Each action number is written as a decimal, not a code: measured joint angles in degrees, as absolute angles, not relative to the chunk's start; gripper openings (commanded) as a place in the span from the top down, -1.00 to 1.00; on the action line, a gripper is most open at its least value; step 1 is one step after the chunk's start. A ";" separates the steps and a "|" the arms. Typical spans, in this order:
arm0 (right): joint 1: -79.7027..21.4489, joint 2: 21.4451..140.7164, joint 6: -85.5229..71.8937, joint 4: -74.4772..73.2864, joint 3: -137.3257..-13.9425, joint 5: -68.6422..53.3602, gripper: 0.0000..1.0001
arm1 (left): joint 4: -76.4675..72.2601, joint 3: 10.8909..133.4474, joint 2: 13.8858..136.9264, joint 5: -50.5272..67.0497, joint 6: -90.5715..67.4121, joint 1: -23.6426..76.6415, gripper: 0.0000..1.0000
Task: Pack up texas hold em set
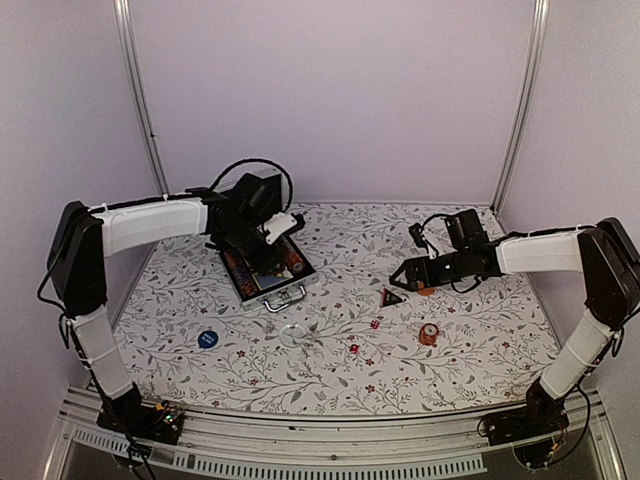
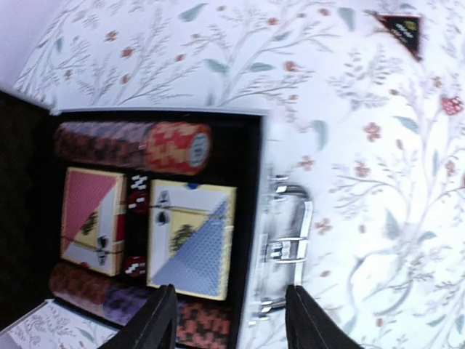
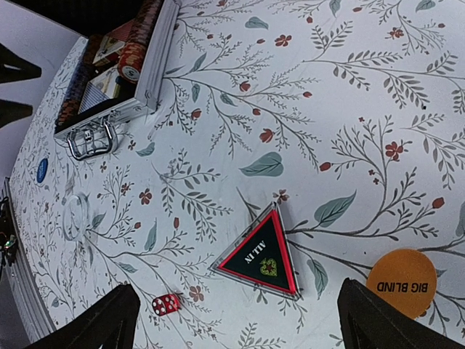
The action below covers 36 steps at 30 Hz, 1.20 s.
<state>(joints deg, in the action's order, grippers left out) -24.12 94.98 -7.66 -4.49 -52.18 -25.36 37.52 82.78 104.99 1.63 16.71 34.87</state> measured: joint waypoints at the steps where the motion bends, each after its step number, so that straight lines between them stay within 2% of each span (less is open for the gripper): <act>1: -24.12 94.96 -7.66 -4.73 -52.21 -25.21 -0.98 | 37.41 82.30 104.79 1.72 16.01 36.75 -0.07; 8: -24.12 94.21 -7.62 -6.31 -52.25 -23.99 -0.98 | 36.14 80.71 105.06 2.96 8.73 52.49 -0.18; 15: -24.10 93.49 -7.49 -6.83 -52.86 -23.14 -0.98 | 33.56 82.81 111.28 5.23 3.27 61.43 -0.33; 25: -24.10 90.80 -7.94 -6.57 -52.18 -23.14 -0.98 | 30.46 82.81 115.96 6.52 8.78 63.31 -0.29; 36: -24.10 90.28 -8.16 -6.39 -50.24 -23.14 -0.98 | 29.21 84.12 121.19 7.01 17.50 63.31 -0.13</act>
<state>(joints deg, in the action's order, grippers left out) -24.10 90.28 -8.16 -6.39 -50.24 -23.14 29.21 84.12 121.19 7.01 17.50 63.31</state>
